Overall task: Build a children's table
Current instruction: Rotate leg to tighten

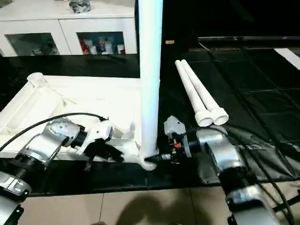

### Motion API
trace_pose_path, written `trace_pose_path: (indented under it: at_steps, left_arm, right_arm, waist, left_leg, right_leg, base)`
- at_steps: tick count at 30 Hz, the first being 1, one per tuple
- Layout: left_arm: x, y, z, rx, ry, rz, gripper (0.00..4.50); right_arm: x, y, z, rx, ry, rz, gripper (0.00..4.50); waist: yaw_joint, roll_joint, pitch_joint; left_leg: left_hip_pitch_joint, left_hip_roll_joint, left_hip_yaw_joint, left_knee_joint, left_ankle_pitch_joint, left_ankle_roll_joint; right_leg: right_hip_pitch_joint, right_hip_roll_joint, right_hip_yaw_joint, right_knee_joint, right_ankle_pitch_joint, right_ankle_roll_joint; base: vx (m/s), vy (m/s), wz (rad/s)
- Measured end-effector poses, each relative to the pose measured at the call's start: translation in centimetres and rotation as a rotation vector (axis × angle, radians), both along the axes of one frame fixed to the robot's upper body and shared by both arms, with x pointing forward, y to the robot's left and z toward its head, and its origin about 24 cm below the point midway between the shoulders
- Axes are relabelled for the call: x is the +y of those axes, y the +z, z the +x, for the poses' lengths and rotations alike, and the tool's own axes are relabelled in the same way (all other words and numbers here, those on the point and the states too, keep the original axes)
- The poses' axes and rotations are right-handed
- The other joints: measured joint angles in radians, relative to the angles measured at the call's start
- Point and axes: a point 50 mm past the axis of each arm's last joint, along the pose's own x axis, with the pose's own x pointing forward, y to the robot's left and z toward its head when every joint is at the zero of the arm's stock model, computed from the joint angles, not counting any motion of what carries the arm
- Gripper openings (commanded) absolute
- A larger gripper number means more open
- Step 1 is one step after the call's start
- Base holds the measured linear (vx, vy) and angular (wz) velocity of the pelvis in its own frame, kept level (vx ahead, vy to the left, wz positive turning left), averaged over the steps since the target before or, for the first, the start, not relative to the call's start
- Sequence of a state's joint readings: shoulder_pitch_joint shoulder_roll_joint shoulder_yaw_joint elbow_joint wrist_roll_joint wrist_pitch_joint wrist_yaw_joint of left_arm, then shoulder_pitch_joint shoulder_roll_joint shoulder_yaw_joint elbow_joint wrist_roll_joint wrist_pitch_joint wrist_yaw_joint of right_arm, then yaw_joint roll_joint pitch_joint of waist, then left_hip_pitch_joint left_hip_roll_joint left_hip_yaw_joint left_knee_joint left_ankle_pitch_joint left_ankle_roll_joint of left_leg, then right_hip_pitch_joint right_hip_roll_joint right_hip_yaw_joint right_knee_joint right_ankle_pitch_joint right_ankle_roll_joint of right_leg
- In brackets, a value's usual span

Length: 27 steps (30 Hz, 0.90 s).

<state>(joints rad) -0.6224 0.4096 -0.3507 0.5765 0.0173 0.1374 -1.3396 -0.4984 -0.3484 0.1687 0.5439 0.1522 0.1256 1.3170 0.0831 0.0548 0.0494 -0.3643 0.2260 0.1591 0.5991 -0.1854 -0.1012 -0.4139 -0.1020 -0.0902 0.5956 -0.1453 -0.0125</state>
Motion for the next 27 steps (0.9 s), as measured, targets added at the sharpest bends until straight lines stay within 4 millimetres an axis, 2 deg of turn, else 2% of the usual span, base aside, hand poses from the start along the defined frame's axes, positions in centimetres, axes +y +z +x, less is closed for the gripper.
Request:
trace_pose_path:
  at_steps: [7, 11, 16, 21, 23, 27]
  left_arm:
    - [-1.6, -0.3, 1.8, -0.001, 0.307, -0.036, 0.0]
    - [-3.6, -0.4, 3.0, -0.018, 0.492, -0.05, 0.0]
    - [-5.2, -0.4, 3.4, -0.021, 0.593, -0.087, 0.0]
    - [-5.6, -0.2, 3.4, -0.017, 0.616, -0.098, 0.0]
    - [-5.5, -0.2, 3.5, -0.021, 0.615, -0.099, 0.0]
    - [-5.0, -0.1, 3.5, -0.029, 0.601, -0.096, 0.0]
  right_arm:
    - [1.2, -0.9, 2.2, -0.025, -0.451, 0.047, 2.7]
    - [2.8, -0.9, 4.2, -0.029, -0.731, 0.041, 2.69]
    - [3.3, -0.7, 5.2, -0.03, -0.878, 0.035, 2.69]
    - [3.4, -0.6, 5.4, -0.038, -0.907, 0.049, 2.69]
    - [3.4, -0.5, 5.4, -0.043, -0.908, 0.057, 3.25]
    - [3.6, -0.4, 5.2, -0.038, -0.879, 0.092, 3.62]
  waist:
    - [-0.048, 0.0, 0.0]
    - [-0.063, 0.0, 0.0]
    - [-0.065, 0.0, 0.0]
    - [-0.059, 0.0, 0.0]
    - [-0.056, 0.0, 0.0]
    - [-0.057, 0.0, 0.0]
  left_leg:
    - [0.002, -0.001, 0.0, 0.0, 0.0, 0.0]
    - [0.002, -0.001, -0.002, 0.0, 0.0, 0.0]
    - [-0.001, -0.001, -0.003, -0.001, 0.0, 0.0]
    - [-0.002, -0.001, -0.003, -0.002, 0.0, 0.0]
    - [-0.002, -0.001, -0.003, -0.003, 0.0, 0.0]
    - [-0.002, -0.001, -0.002, -0.005, 0.0, 0.0]
  right_leg:
    - [0.0, 0.0, 0.0, -0.001, -0.001, 0.002]
    - [-0.001, 0.0, -0.003, -0.003, -0.001, 0.002]
    - [-0.002, 0.0, -0.003, -0.003, -0.001, 0.002]
    - [-0.002, 0.0, -0.003, -0.003, 0.002, -0.002]
    - [-0.002, 0.0, -0.003, -0.003, 0.001, -0.001]
    - [-0.005, 0.001, -0.003, -0.003, 0.001, -0.001]
  base:
    - [0.0, 0.0, 0.0]
    - [0.0, 0.0, 0.0]
    - [0.0, 0.0, 0.0]
    - [0.0, 0.0, 0.0]
    - [0.0, 0.0, 0.0]
    - [0.0, 0.0, 0.0]
